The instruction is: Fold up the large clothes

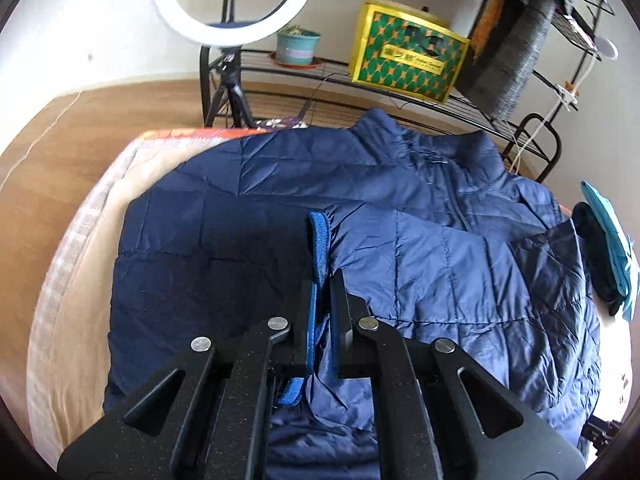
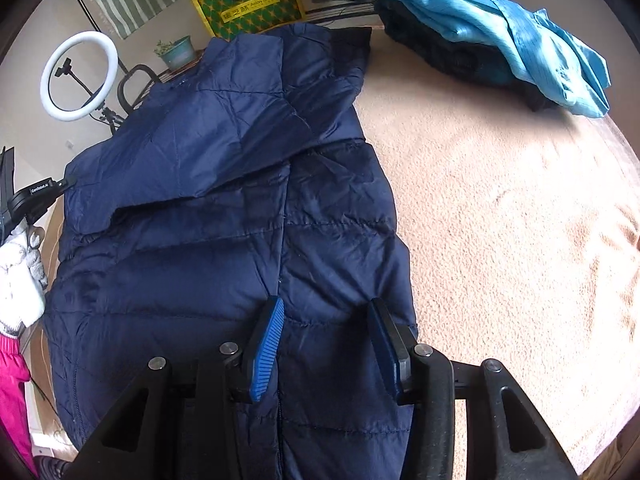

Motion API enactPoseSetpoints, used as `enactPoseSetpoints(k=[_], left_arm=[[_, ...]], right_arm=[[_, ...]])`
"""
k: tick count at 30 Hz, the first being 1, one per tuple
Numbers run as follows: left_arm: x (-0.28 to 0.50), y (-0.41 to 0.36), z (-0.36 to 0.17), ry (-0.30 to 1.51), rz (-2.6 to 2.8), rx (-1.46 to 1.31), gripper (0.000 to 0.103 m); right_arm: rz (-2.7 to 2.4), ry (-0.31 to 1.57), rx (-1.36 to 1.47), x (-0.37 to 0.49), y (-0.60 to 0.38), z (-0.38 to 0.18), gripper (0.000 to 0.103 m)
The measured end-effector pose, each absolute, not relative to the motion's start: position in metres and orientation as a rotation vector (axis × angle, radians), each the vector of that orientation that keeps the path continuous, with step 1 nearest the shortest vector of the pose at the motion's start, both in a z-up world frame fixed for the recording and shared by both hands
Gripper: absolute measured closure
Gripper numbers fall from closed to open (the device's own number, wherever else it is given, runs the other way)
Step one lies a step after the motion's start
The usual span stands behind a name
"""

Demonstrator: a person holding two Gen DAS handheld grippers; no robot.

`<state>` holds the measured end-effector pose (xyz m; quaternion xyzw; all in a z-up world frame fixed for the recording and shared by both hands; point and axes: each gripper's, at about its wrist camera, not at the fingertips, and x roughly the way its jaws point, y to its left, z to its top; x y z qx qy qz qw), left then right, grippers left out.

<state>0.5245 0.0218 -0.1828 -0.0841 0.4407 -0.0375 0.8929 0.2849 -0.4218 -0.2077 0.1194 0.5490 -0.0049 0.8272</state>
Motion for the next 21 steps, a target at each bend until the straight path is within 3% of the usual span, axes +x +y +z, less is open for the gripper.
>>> enactPoseSetpoints(k=[6, 15, 21], left_arm=[[0.527, 0.029, -0.216, 0.968, -0.047, -0.165, 0.1], [0.552, 0.037, -0.212, 0.961, -0.059, -0.175, 0.1], [0.543, 0.055, -0.193, 0.925, -0.012, -0.148, 0.088]], right_arm=[[-0.022, 1.17, 0.23, 0.287, -0.416, -0.211, 0.057], [-0.021, 1.174, 0.222, 0.289, -0.414, -0.212, 0.057], [-0.022, 1.175, 0.215, 0.288, -0.416, -0.212, 0.06]])
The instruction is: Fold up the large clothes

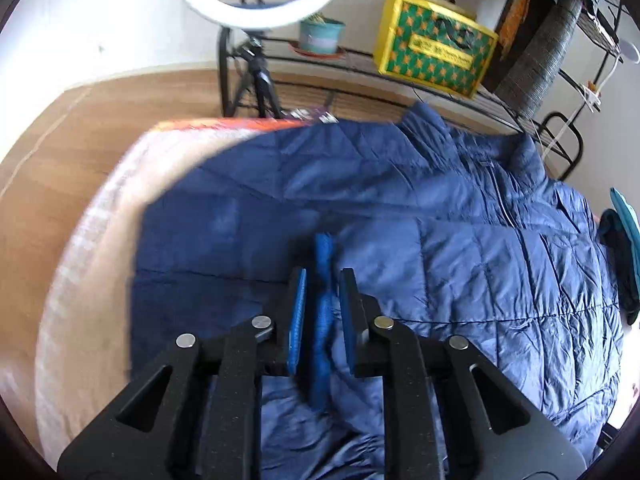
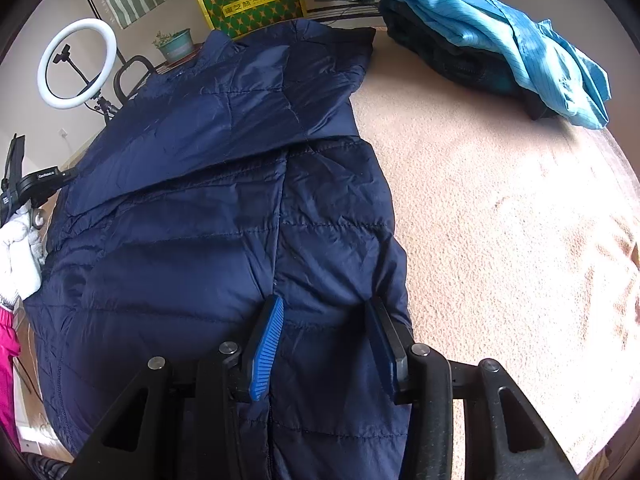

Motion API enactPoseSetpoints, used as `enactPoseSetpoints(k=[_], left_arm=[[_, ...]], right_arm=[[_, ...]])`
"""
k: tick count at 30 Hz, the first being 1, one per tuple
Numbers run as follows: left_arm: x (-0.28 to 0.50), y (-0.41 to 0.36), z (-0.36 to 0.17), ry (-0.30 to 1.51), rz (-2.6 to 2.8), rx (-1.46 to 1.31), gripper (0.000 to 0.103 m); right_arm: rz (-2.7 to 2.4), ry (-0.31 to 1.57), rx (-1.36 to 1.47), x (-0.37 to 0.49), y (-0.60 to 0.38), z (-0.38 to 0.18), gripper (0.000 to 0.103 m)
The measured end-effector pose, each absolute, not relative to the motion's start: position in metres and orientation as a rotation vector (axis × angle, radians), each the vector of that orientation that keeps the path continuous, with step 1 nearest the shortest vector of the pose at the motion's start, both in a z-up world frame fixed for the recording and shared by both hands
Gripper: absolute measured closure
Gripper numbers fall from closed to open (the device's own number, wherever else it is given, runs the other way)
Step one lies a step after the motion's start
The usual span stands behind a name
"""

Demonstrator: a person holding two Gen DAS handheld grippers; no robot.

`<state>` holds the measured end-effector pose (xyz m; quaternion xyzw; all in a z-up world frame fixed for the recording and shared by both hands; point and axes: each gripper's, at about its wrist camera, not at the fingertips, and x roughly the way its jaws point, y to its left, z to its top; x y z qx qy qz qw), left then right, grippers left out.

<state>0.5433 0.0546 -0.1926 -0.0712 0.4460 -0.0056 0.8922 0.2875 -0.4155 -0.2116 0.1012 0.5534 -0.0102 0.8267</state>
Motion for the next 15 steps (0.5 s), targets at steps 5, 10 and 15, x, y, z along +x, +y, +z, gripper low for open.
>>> enactPoseSetpoints(k=[5, 10, 15], left_arm=[[0.517, 0.087, -0.17, 0.892, 0.001, -0.173, 0.088], [0.473, 0.117, -0.147, 0.888, -0.023, -0.18, 0.08], [0.409, 0.153, -0.125, 0.869, -0.032, -0.221, 0.062]], right_arm=[[-0.019, 1.176, 0.199, 0.286, -0.415, -0.211, 0.06], [-0.026, 1.163, 0.213, 0.278, -0.424, -0.207, 0.062], [-0.022, 1.092, 0.216, 0.264, -0.434, -0.191, 0.062]])
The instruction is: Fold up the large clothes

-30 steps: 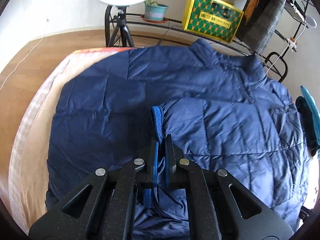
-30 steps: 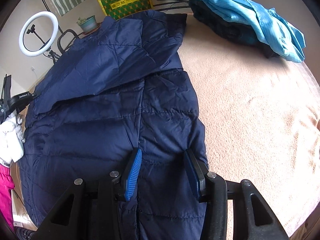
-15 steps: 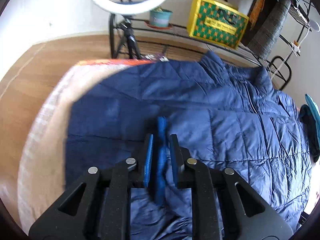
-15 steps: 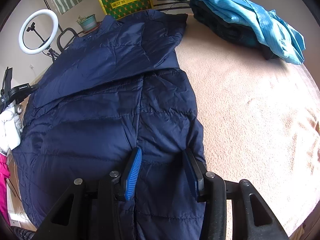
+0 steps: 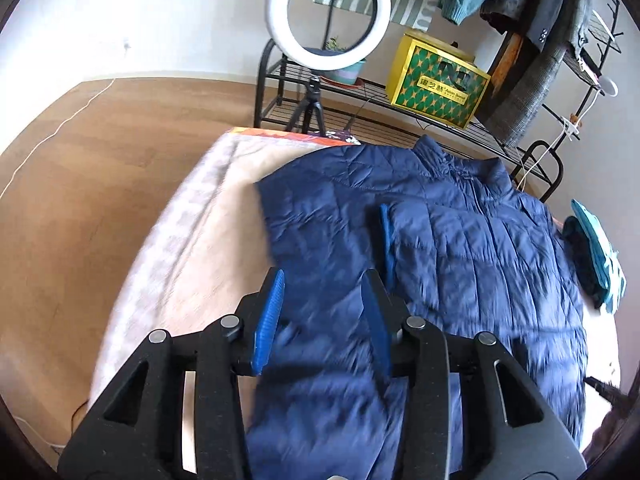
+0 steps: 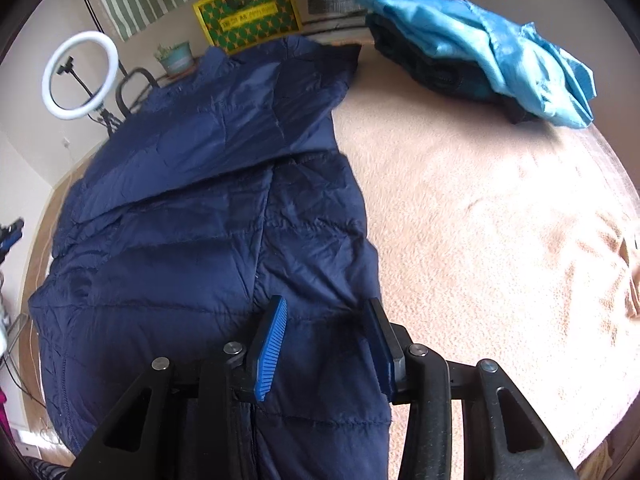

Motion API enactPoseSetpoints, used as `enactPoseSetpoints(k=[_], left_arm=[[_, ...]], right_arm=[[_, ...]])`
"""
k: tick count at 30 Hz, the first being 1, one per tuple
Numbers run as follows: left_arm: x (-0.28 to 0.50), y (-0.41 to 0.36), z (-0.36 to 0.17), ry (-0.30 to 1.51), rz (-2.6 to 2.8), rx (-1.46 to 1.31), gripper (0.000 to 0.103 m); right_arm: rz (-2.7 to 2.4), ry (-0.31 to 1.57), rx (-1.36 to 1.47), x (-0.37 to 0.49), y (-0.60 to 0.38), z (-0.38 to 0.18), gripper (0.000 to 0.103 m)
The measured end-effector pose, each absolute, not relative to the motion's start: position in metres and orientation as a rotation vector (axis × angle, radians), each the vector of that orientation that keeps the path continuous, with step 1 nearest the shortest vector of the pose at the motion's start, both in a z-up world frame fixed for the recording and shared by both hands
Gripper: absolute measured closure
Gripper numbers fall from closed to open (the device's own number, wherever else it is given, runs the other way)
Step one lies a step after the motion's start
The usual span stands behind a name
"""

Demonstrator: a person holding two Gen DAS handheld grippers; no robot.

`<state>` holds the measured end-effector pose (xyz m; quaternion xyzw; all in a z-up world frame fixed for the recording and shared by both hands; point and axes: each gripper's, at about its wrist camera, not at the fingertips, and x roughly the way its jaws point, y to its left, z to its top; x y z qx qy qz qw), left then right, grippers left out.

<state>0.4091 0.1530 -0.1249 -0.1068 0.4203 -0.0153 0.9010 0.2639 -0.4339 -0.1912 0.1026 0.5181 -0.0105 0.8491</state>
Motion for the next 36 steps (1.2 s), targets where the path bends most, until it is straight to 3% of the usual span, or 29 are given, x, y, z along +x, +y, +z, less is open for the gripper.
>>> enactPoseSetpoints(k=[5, 11, 17, 21, 25, 36], left_arm=[[0.345, 0.185, -0.124, 0.917, -0.03, -0.258, 0.053], [0.269, 0.222, -0.141, 0.97, 0.001, -0.382, 0.052], [0.205, 0.233, -0.154, 1.007, -0.029, -0.456, 0.052], [0.18, 0.233, -0.158, 1.018, -0.085, -0.479, 0.046], [0.162, 0.237, -0.172, 1.044, -0.109, -0.533, 0.043], [0.123, 0.247, -0.251, 1.179, -0.159, -0.77, 0.043]], right_arm=[[0.02, 1.022, 0.237, 0.245, -0.442, -0.172, 0.061], [0.086, 0.957, 0.258, 0.219, -0.441, -0.15, 0.059], [0.088, 0.847, 0.217, 0.177, -0.431, -0.13, 0.044], [0.112, 0.859, 0.28, 0.148, -0.435, -0.136, 0.041], [0.101, 0.857, 0.277, 0.118, -0.439, -0.14, 0.028], [0.207, 1.038, 0.385, 0.063, -0.457, -0.18, 0.026]])
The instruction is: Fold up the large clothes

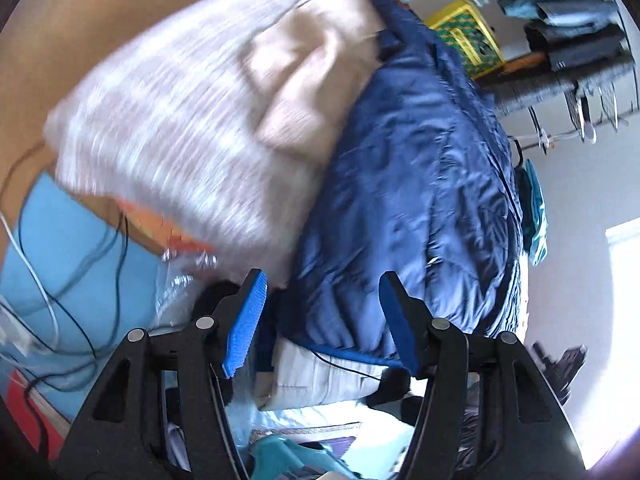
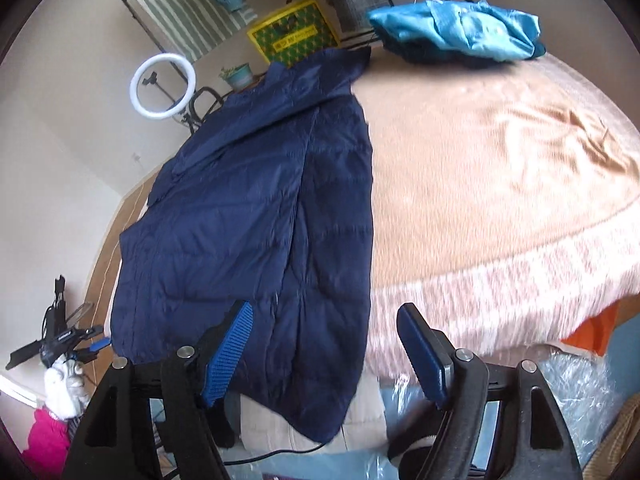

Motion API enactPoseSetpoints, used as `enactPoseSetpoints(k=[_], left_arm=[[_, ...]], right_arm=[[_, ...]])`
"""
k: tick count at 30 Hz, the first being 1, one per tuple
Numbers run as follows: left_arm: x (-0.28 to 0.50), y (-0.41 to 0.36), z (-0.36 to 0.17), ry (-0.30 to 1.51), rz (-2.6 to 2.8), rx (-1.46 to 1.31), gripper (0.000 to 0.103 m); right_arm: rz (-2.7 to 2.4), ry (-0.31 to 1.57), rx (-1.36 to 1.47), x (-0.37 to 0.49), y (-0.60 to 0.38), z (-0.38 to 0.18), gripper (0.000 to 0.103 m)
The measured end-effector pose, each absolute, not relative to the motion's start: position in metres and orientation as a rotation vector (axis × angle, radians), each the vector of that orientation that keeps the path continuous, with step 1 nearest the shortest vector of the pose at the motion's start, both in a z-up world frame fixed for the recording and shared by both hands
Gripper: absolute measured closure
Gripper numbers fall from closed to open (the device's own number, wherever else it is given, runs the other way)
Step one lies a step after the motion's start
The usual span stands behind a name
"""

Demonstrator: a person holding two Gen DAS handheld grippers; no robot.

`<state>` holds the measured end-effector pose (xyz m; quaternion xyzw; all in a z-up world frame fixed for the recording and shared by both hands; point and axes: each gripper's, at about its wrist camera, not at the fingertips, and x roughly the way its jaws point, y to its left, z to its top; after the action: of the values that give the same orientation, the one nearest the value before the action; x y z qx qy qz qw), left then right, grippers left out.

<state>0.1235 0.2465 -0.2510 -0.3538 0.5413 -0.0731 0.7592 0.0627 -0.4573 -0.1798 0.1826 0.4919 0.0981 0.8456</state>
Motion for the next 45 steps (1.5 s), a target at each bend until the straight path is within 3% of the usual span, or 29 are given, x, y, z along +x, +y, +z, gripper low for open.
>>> enactPoseSetpoints(k=[4, 16, 20, 27, 29, 31, 33, 40, 45], left_arm=[[0.12, 0.252, -0.269, 1.192, -0.196, -0.898, 0.043], [0.121, 0.242, -0.283, 1.187, -0.253, -0.944, 0.043], [0.122, 0.232, -0.274, 1.177, -0.277, -0.885, 0.058], [0.12, 0.225, -0.269, 1.177, -0.296, -0.835, 0.082], [0.119, 0.224, -0.263, 1.167, -0.293, -0.806, 0.09], [0.119, 0.223, -0.253, 1.143, -0.306, -0.778, 0.094], [0.116, 0.222, -0.244, 1.121, -0.314, -0.764, 0.097], [0.088, 0.225, -0.216, 1.077, -0.334, -0.803, 0.098], [0.088, 0.217, -0.249, 1.188, -0.278, -0.796, 0.099]], right_arm=[[0.246, 1.092, 0.456, 0.052, -0.456, -0.2, 0.026], [0.308, 1.155, 0.656, 0.061, -0.454, -0.243, 0.021], [0.33, 1.172, 0.689, 0.062, -0.452, -0.252, 0.022], [0.402, 1.203, 0.711, 0.058, -0.445, -0.259, 0.039], [0.436, 1.2, 0.727, 0.058, -0.442, -0.259, 0.049], [0.465, 1.204, 0.717, 0.058, -0.437, -0.255, 0.083], [0.457, 1.196, 0.686, 0.057, -0.436, -0.246, 0.097], [0.464, 1.059, 0.626, 0.036, -0.459, -0.183, 0.102], [0.361, 1.217, 0.547, 0.041, -0.456, -0.218, 0.102]])
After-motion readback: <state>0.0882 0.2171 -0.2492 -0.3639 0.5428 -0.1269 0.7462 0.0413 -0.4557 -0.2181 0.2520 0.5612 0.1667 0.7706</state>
